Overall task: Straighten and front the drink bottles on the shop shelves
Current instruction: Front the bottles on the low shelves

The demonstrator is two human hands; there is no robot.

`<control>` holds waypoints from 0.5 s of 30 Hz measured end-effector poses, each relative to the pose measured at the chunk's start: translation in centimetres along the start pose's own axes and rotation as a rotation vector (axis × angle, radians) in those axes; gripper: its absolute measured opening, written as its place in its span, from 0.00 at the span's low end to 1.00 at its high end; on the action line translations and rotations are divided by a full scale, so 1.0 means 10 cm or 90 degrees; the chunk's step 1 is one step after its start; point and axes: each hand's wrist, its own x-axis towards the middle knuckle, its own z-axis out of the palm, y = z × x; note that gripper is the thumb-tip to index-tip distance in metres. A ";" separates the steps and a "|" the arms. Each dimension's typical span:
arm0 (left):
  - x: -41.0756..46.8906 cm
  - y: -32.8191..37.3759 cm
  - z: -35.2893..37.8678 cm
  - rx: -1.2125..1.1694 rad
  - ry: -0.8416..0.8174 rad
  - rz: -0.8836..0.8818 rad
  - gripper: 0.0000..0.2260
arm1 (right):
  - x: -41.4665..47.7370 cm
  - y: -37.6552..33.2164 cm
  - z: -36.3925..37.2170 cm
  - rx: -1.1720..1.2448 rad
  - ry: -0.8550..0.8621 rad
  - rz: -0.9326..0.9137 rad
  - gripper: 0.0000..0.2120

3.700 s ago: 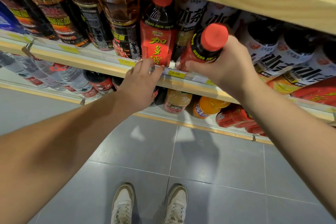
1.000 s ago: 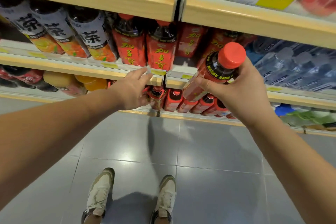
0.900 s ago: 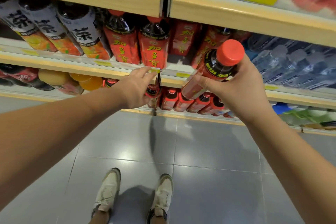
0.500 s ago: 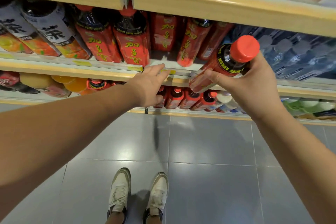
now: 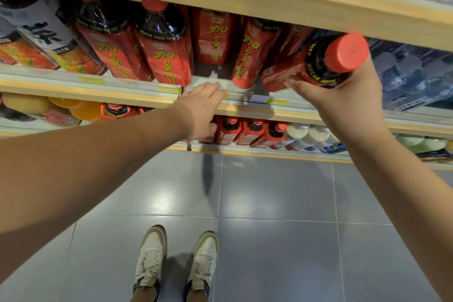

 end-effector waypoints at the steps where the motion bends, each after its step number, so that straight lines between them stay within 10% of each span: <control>1: 0.00 0.00 0.01 0.000 0.002 0.002 0.39 | 0.01 0.02 0.03 -0.001 -0.003 0.003 0.34; 15: -0.03 -0.06 0.00 -0.017 -0.005 0.018 0.38 | 0.33 0.05 0.24 0.000 -0.033 0.112 0.17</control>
